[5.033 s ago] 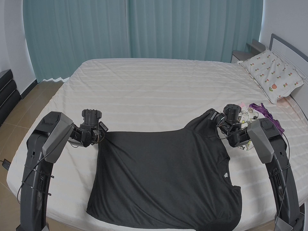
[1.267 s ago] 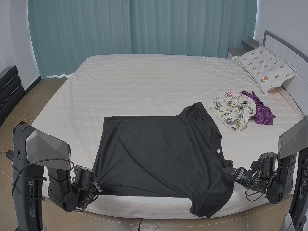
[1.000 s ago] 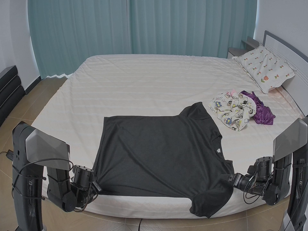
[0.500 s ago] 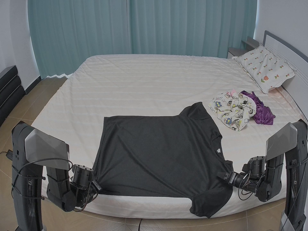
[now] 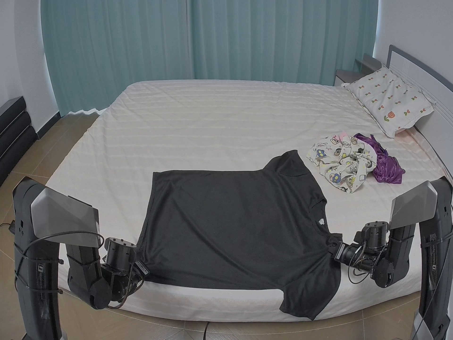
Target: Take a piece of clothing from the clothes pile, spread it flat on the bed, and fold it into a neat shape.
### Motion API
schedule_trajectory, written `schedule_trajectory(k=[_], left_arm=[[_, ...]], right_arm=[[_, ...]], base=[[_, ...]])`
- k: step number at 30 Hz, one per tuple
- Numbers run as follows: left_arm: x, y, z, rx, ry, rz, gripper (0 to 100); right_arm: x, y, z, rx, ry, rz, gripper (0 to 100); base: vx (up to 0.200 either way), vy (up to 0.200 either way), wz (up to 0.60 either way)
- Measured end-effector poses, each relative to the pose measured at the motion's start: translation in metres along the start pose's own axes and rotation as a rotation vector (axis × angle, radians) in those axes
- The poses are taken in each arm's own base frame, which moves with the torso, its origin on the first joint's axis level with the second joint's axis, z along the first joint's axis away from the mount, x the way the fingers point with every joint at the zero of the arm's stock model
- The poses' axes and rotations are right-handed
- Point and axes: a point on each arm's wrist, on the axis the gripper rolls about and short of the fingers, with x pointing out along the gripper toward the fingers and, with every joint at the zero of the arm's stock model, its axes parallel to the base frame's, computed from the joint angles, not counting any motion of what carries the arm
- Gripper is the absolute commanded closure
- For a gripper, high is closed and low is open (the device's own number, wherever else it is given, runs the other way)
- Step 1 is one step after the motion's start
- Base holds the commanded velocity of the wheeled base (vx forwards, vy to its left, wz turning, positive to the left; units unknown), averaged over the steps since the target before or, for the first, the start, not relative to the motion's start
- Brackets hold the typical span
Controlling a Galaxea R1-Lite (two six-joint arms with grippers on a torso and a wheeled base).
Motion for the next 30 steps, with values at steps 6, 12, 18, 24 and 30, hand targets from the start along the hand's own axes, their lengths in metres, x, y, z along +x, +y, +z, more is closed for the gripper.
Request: schedule_trajectory(k=[6, 12, 18, 24, 30], left_arm=[[0.003, -0.005, 0.009, -0.021, -0.031, -0.02, 100], [0.009, -0.014, 0.019, -0.04, -0.065, -0.049, 100], [0.015, -0.024, 0.025, -0.054, -0.089, -0.08, 100], [0.025, -0.028, 0.026, -0.066, -0.099, -0.09, 100], [0.029, -0.026, 0.024, -0.066, -0.087, -0.088, 100]], right_arm=[[0.012, 0.005, 0.018, -0.019, -0.073, 0.034, 100], [0.026, 0.013, 0.037, -0.048, -0.103, 0.062, 100], [0.041, 0.021, 0.052, -0.08, -0.093, 0.071, 0], [0.054, 0.022, 0.057, -0.101, -0.106, 0.09, 0], [0.043, 0.01, 0.063, -0.067, -0.112, 0.061, 0]], base=[[0.0, 0.0, 0.0], [0.0, 0.0, 0.0], [0.0, 0.0, 0.0], [0.0, 0.0, 0.0], [0.0, 0.0, 0.0]])
